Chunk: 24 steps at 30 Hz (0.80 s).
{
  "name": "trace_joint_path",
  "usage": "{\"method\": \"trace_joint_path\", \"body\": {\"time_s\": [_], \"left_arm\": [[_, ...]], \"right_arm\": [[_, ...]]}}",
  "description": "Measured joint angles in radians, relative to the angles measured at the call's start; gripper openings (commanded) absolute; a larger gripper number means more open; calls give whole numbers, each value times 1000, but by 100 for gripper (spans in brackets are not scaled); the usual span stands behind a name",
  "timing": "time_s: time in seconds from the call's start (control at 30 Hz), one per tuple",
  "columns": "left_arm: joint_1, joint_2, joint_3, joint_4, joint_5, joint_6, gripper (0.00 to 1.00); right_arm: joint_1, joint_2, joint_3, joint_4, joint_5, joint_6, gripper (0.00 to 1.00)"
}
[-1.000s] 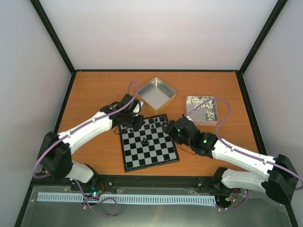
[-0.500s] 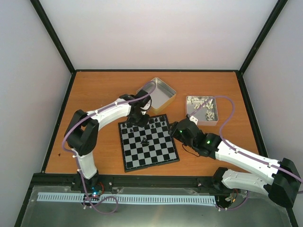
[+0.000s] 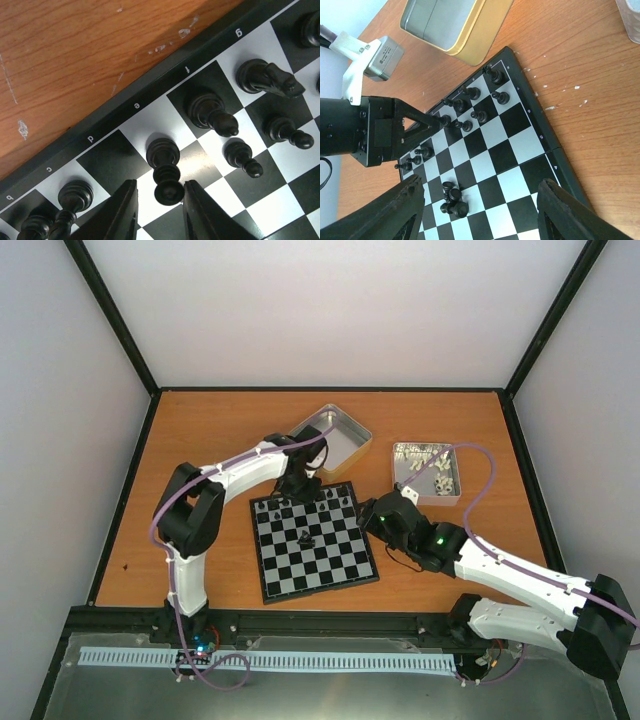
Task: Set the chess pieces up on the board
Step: Place the chess piece on the chessboard.
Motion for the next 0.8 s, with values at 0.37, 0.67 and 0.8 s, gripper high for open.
{"method": "trace_joint_path", "body": {"time_s": [0.37, 0.67, 0.8], "left_arm": [[1, 5, 3, 8, -2, 0, 39], [1, -23, 0, 60, -13, -31, 37], [1, -49, -17, 84, -21, -44, 35]], "right_arm": [[0, 9, 0, 0, 0, 0, 62], [0, 9, -1, 0, 0, 3, 62], [0, 9, -6, 1, 0, 4, 62]]}}
